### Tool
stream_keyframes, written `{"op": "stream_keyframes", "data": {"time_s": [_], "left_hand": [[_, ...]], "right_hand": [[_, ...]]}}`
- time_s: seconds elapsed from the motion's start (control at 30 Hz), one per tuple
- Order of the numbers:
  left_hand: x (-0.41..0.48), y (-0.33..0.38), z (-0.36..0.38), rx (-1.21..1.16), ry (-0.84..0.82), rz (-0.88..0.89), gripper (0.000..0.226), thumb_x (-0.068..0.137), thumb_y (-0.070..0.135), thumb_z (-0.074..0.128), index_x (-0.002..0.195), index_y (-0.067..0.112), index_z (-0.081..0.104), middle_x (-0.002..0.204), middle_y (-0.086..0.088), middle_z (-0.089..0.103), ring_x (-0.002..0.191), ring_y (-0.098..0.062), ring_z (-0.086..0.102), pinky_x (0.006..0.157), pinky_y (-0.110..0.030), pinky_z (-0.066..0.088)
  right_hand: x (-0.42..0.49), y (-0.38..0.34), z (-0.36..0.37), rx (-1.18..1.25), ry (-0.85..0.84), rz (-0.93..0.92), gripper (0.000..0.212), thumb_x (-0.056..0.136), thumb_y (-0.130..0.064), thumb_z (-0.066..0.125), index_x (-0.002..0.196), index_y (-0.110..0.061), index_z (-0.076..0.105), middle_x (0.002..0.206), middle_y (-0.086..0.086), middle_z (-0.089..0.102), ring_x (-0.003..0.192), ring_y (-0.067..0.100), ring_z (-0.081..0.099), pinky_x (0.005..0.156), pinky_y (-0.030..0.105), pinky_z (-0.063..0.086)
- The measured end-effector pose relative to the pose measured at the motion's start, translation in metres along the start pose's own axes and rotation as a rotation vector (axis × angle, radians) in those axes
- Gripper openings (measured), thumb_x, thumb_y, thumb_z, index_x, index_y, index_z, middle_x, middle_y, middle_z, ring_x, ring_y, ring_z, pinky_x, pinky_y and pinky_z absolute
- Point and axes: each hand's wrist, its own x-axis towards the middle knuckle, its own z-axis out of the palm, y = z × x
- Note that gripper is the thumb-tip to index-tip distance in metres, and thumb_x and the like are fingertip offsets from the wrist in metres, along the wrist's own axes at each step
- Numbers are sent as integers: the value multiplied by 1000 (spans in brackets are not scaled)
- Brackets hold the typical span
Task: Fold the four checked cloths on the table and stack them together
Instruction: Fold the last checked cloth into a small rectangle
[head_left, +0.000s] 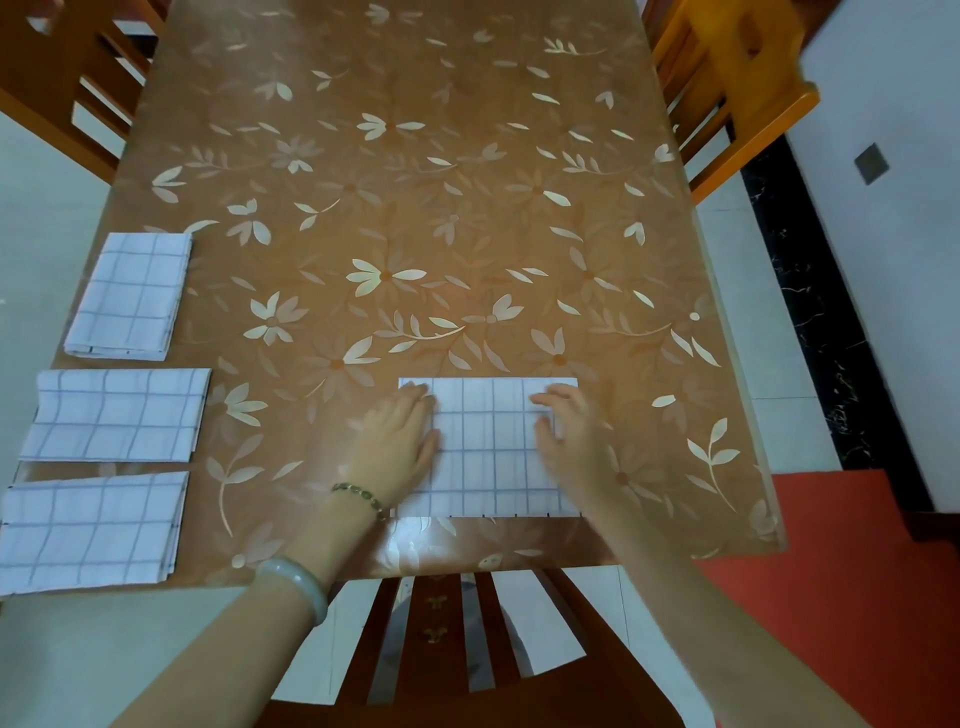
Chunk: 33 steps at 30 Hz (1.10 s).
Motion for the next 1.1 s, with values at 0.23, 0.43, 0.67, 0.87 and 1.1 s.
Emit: {"op": "stream_keyframes", "data": {"time_s": [0.23,0.43,0.67,0.87,1.1], "left_hand": [[23,0,33,119,-218,61,68,100,38,1,144,0,35,151,-16,33,142,-29,28,116,-44,12],[19,-2,49,99,-171,10,64,99,41,12,147,2,29,154,-13,28,145,-23,23,114,-48,21],[20,-1,52,154,-176,-43,69,98,52,10,151,8,19,157,-7,20,146,-18,15,115,-47,15],[20,10,45,130,-126,-54,70,97,51,22,150,6,21,157,-7,18,146,-20,14,116,-49,10],[4,-3,47,155,-162,13,63,98,39,13,148,3,29,156,-13,24,146,-21,14,117,-49,11]], "right_hand": [[21,-18,89,-370,-254,-307,62,99,-32,5,146,0,28,154,14,28,145,26,20,118,47,17],[30,7,91,-566,-270,-275,63,102,-45,7,147,-8,29,155,8,28,144,21,23,115,42,9],[43,61,42,-684,-170,-143,69,95,-55,-9,150,-14,-4,158,4,-5,146,20,-8,119,44,-2],[32,35,47,-626,-53,-133,70,99,-49,0,150,-5,17,158,11,13,147,23,6,118,46,0],[4,-1,97,-555,-191,-323,60,103,-41,10,147,-5,30,155,12,29,145,24,20,120,48,12]]}}
